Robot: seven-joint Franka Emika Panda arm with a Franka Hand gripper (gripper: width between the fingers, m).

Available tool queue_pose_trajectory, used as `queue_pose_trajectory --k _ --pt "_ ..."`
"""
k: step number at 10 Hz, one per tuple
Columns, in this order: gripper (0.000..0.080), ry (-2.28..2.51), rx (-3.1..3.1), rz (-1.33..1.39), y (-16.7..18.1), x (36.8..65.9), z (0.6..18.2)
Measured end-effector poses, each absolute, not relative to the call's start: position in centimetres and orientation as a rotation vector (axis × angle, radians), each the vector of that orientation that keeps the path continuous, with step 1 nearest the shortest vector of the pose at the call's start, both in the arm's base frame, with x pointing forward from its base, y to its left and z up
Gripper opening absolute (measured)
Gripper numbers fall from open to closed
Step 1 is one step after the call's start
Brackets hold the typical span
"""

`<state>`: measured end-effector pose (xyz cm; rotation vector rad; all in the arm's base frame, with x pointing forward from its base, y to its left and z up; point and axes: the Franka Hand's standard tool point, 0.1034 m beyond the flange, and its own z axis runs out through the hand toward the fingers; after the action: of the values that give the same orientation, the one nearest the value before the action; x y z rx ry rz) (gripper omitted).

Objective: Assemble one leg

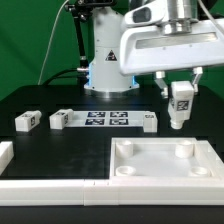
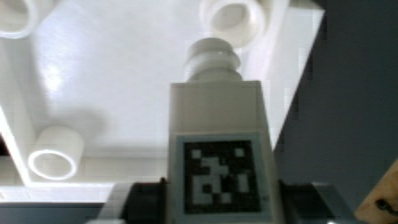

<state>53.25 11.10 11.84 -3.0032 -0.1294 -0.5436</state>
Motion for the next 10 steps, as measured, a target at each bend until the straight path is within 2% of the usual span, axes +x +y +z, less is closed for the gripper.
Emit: queue_pose_trajectory --k 4,6,8,10 --pt "0.0290 -0.142 -3.006 -0.544 10.9 53.3 11.8" --pt "0.0290 -0.208 -3.012 -0.552 9.8 56.3 11.6" --pt "0.0290 -0.226 -3.000 -0.569 10.5 60.0 11.0" --pt "0.0290 -0.237 -2.990 -0.594 11.0 62.3 10.4"
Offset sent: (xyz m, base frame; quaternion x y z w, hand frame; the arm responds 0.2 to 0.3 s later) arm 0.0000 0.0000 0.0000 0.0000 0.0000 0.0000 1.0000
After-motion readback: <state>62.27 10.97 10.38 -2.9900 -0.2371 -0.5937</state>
